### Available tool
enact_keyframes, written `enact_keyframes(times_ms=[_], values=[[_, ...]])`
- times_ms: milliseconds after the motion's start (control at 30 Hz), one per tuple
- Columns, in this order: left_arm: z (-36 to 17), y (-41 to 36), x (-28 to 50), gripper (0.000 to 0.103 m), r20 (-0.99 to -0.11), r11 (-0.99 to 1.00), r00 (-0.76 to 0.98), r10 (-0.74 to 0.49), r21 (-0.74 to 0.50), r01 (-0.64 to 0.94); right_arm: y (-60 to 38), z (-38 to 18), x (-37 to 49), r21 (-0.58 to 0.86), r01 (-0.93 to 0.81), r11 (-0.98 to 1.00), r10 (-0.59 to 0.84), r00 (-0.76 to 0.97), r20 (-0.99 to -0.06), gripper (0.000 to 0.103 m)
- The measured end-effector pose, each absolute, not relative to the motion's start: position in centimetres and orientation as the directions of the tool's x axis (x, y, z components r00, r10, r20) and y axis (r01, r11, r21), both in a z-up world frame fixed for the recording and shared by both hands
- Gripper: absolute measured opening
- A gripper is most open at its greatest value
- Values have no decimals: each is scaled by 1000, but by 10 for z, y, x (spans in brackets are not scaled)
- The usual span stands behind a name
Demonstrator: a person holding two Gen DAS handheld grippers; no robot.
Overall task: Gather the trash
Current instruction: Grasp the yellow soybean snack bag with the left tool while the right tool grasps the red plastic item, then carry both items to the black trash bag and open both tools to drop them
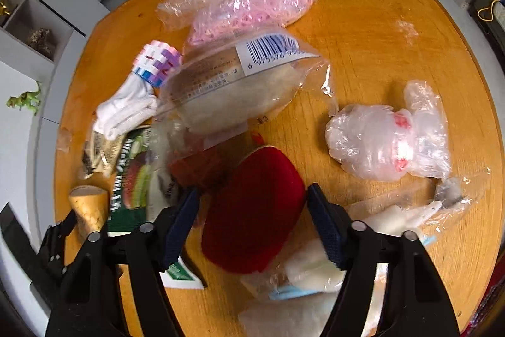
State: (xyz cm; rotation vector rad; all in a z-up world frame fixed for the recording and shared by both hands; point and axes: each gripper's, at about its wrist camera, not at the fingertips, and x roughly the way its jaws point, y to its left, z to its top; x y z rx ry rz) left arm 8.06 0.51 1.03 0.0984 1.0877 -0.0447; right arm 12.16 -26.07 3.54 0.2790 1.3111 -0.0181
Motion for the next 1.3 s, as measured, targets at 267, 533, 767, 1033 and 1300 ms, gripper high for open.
enact_keyframes(times_ms=[267,533,767,1033,1300], values=[[36,4,42,85,-864,995,499,-66,-20,98,-265,69,99,236,137,962,170,376,-911,52],[77,34,-21,85,-817,997,572,-74,-53,53,-220,118,65,260,10,965,229,443,-867,52],[82,98,-109,85,-792,995,610,5,-57,-83,-122,125,5,300,-210,931,362,402,-841,52],[73,186,-224,85,-782,952,602,162,-37,-303,32,113,-81,321,-481,816,483,263,-835,51],[38,281,-338,86,-815,792,461,351,-5,-611,189,86,-181,336,-719,608,543,68,-837,51]])
